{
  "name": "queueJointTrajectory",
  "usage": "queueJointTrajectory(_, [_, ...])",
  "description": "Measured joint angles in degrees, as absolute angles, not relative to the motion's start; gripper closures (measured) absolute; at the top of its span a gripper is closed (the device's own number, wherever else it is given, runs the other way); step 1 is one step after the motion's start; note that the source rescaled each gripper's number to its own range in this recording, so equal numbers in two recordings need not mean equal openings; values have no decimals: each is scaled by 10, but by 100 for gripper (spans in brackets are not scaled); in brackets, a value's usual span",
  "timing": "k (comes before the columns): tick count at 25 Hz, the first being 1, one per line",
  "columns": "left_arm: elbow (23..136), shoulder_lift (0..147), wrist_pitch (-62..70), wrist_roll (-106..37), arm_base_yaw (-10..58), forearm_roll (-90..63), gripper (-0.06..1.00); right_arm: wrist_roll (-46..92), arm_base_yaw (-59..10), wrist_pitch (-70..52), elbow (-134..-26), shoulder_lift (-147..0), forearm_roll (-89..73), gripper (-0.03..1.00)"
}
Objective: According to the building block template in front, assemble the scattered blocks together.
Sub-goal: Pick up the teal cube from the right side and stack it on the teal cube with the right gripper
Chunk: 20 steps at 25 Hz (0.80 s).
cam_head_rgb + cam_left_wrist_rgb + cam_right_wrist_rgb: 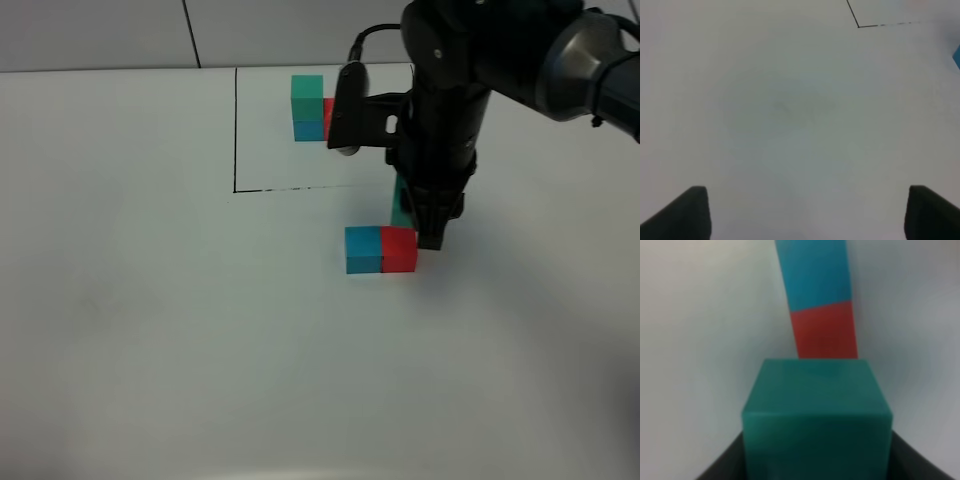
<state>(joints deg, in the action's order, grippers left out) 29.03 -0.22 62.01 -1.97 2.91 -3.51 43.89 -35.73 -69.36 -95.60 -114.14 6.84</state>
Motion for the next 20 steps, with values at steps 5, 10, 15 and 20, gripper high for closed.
queueJointTrajectory(5, [290, -2, 620, -20, 29, -35, 18, 469, -379, -694, -1006, -1198, 49, 96])
queueJointTrajectory(10, [290, -2, 620, -20, 29, -35, 18, 514, -380, -695, -1030, -1240, 26, 96])
queueJointTrajectory(15, [290, -2, 620, -20, 29, -35, 18, 539, -379, -696, -1032, -1253, 25, 96])
queueJointTrajectory(20, [290, -2, 620, -20, 29, -35, 18, 550, -363, -696, -1032, -1257, 25, 96])
